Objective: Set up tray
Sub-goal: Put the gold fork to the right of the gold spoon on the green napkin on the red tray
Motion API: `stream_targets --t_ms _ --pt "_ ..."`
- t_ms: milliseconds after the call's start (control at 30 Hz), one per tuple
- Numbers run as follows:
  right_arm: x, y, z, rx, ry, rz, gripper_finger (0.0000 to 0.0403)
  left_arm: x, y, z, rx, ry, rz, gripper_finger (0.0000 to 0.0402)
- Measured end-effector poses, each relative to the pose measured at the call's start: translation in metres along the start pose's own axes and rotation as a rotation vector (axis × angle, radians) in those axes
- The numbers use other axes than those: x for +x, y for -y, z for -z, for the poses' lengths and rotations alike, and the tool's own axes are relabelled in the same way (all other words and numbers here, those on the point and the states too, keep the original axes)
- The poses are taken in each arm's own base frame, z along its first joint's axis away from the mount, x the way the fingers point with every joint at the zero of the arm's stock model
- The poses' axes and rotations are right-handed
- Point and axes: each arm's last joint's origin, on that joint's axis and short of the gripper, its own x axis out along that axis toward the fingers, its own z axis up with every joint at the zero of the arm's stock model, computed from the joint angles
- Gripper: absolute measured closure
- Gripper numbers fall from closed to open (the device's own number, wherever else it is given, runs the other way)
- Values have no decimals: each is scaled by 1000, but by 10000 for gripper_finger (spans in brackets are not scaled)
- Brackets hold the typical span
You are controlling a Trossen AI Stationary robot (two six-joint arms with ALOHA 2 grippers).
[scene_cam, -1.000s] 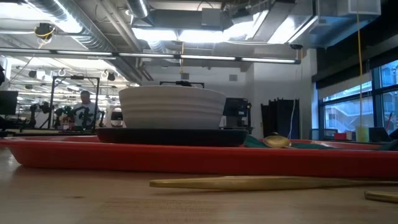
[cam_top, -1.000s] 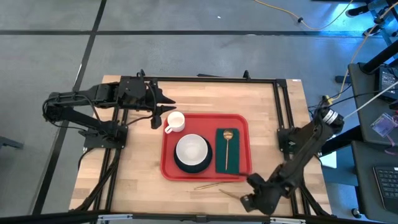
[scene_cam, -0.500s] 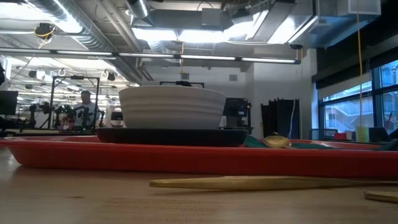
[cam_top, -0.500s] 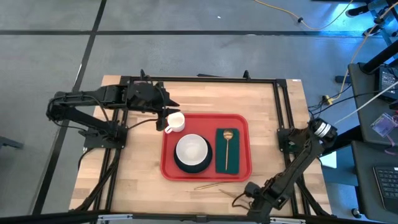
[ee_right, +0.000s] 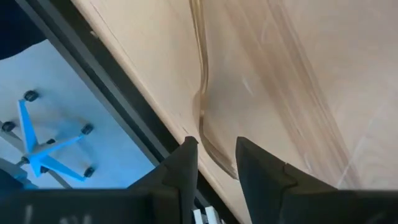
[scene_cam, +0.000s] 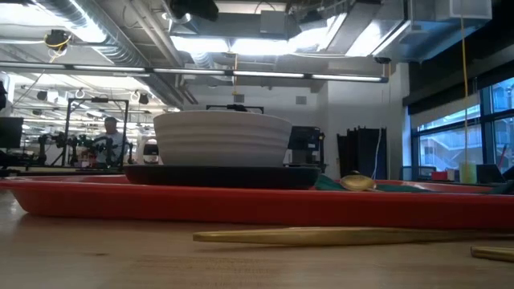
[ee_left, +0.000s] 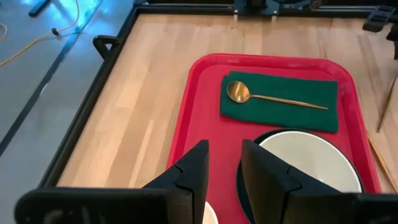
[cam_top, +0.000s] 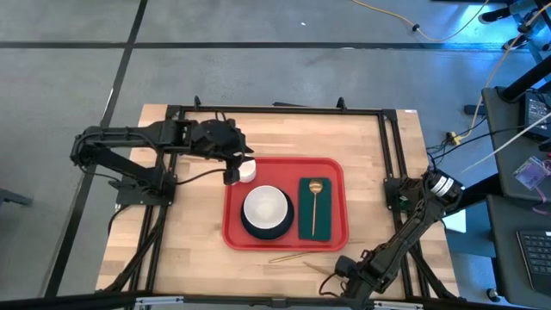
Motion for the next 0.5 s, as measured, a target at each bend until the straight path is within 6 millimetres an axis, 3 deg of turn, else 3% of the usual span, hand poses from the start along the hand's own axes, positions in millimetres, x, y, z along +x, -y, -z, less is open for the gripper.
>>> stream_targets --t_ms 167,500 --pt "2 1 0 -48 6 14 291 2 0 0 1 -5 0 313" --pt "24 1 -4 -93 -8 62 296 2 0 0 1 -7 0 313"
